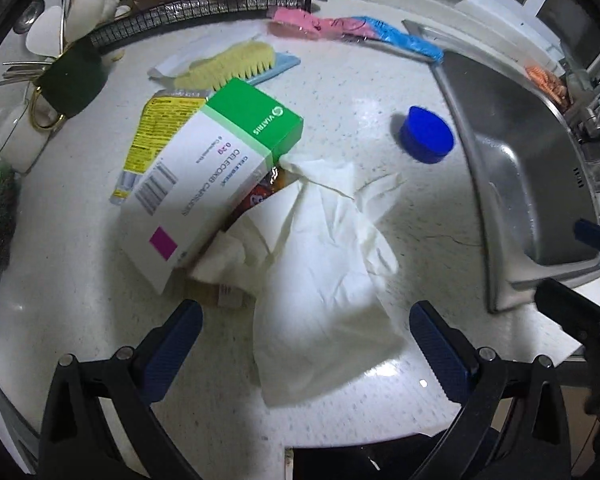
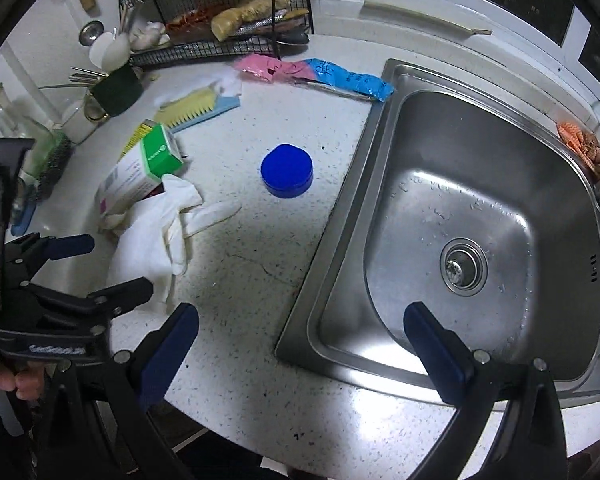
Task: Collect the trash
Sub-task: 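Grasp the white tissue with the left tool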
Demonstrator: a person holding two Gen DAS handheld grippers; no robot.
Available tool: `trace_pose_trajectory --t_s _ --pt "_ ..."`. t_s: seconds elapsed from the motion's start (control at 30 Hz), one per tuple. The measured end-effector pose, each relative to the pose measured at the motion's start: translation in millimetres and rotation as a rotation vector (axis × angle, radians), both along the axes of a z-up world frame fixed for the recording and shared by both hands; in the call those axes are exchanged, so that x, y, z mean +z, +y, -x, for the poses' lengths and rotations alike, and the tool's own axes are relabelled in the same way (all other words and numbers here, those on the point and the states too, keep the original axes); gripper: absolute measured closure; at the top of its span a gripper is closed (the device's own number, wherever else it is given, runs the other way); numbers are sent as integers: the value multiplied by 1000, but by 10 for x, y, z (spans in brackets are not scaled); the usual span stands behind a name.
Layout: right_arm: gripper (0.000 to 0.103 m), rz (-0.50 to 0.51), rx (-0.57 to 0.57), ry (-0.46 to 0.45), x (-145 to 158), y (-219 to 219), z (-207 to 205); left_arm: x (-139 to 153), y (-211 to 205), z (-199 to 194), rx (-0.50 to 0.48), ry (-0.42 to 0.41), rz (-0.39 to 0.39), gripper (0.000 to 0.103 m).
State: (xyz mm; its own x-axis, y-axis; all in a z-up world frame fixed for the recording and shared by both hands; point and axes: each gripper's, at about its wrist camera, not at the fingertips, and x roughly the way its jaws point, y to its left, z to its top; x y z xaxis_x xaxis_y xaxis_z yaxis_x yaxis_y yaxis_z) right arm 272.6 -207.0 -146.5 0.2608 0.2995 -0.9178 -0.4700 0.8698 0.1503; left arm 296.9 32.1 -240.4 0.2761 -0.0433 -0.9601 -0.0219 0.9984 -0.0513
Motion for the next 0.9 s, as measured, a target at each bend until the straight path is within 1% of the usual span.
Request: trace_pose_trajectory --t_s 0.07,0.17,0.2,0.23,0.27,0.37,0.4,0.43,0.47,0.5,0.57,0.67,0.77,0.9 --pt "0 6 -10 9 -18 -10 -25 -20 -42 -26 -16 -2 12 1" --pt "0 16 -27 16 -31 -49 -46 -81 -108 -51 -31 11 10 9" --pt "0 18 -31 17 -41 -58 -64 -117 -126 -50 -27 20 4 16" --pt "0 22 -36 16 -45 -75 -78 -163 -136 -49 -19 34 9 25" --pt "0 29 -41 12 -43 -88 -86 -185 -141 -44 -10 38 7 25" --pt "0 33 -63 6 -23 -184 -112 -170 -233 -3 -39 14 -38 39" --pt "0 33 -68 7 -29 -195 -118 -153 -260 5 -47 6 -47 51" --pt "0 34 -73 7 -29 -220 -118 -125 -271 5 -45 2 -43 69" --pt "0 36 -74 8 -31 -235 -115 -109 -275 -6 -41 4 -39 79" --pt "0 38 -75 7 -31 -245 -108 -94 -273 1 -37 10 -25 95" --pt "0 36 -70 7 -30 -241 -90 -66 -259 29 -27 3 8 100" --pt "0 31 -60 9 -24 -240 -50 44 -243 123 -44 -38 43 101" --pt "0 20 -44 5 8 -222 -7 288 -180 217 -49 -86 55 102" --pt "0 -5 -10 -7 93 -130 29 661 -17 367 -26 -155 52 102"
